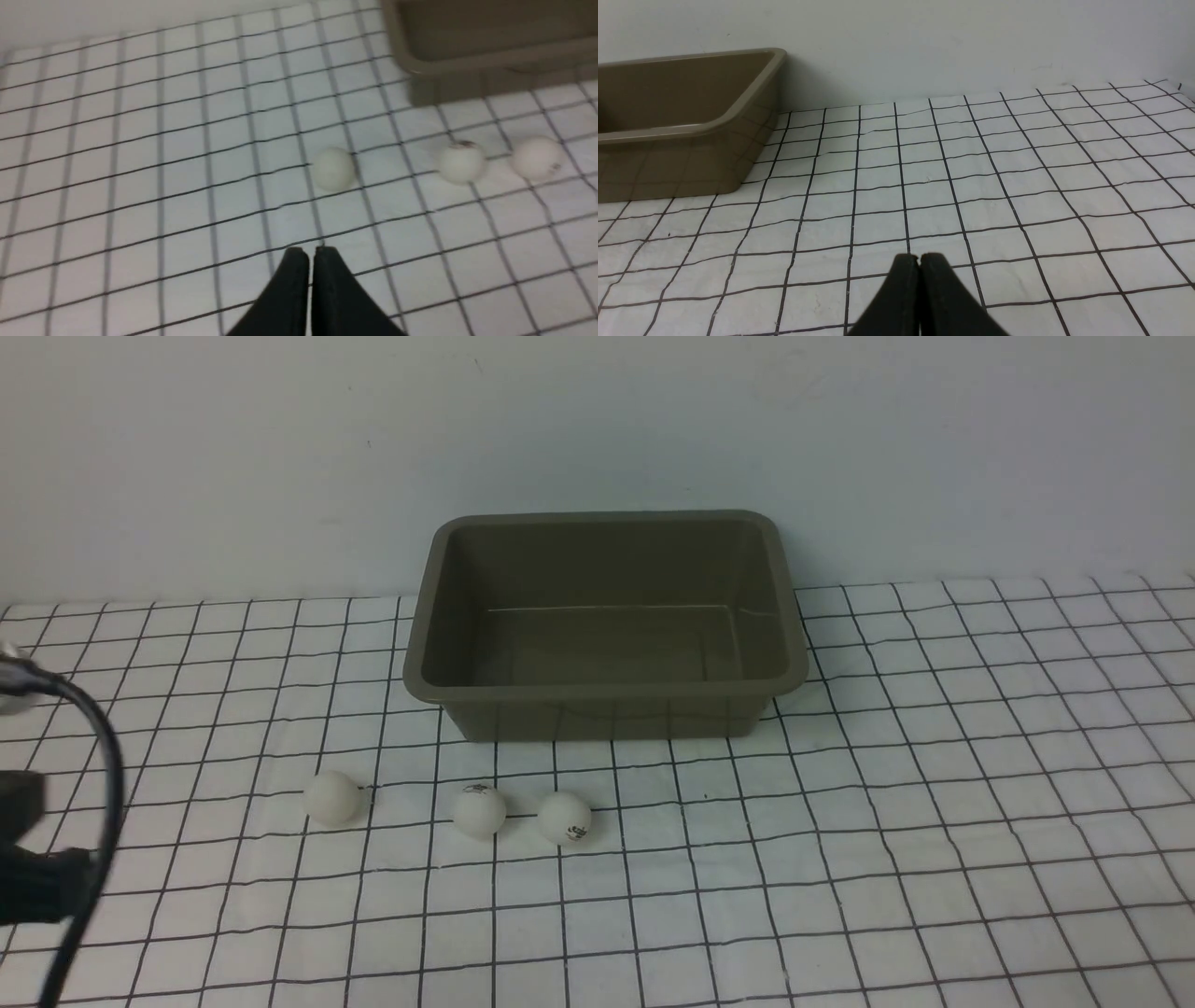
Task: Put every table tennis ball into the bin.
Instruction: Use the left arm to clamp the table tennis ball closest to it
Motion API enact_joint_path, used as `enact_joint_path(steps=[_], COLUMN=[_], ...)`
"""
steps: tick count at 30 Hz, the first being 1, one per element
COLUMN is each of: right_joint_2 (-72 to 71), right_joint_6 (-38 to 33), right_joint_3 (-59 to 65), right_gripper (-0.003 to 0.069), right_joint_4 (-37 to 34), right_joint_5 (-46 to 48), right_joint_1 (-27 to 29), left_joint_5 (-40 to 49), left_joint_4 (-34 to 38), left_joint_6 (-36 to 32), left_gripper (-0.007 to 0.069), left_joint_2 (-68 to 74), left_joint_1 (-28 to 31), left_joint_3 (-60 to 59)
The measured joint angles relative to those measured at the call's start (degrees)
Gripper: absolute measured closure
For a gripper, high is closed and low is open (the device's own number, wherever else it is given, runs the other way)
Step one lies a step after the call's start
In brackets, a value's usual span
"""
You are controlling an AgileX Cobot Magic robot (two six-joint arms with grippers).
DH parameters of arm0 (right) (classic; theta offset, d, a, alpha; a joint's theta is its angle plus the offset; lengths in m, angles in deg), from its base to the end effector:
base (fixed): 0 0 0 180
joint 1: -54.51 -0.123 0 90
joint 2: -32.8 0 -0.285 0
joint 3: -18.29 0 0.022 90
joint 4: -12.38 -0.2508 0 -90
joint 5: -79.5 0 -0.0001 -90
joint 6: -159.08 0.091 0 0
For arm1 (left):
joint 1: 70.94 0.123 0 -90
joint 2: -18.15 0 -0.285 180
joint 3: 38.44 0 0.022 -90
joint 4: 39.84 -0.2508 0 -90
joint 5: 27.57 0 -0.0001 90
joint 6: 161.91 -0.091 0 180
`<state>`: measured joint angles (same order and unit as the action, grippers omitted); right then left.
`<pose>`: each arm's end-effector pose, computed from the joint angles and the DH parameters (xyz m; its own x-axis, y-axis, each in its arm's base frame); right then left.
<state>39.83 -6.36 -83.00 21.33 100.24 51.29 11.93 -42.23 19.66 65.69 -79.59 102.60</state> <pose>0.0530 -0.0021 0.1729 -0.2781 0.0920 -0.9561 0.0268 0.9958 0.0881 0.1290 -0.0172 0.3170 -0.5801 0.0931 -0.8092 0.1319 0.9911 0.0195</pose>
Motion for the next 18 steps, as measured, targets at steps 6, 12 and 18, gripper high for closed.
enact_joint_path(steps=[6,12,18], right_joint_2=[0.0,0.0,0.0], right_joint_6=[0.0,0.0,0.0], right_joint_3=[0.0,0.0,0.0], right_gripper=[0.0676,0.0676,0.0676], right_joint_4=[0.0,0.0,0.0], right_joint_5=[0.0,0.0,0.0], right_joint_1=[0.0,0.0,0.0], left_joint_5=[3.3,15.3,21.3], left_joint_4=[8.0,8.7,8.6], left_joint_6=[-8.1,-10.2,-11.0], left_gripper=[0.0621,0.0557,0.0462], left_joint_2=[8.9,22.2,34.4], left_joint_1=[-0.9,-1.1,-1.1], left_joint_3=[9.7,22.2,30.6])
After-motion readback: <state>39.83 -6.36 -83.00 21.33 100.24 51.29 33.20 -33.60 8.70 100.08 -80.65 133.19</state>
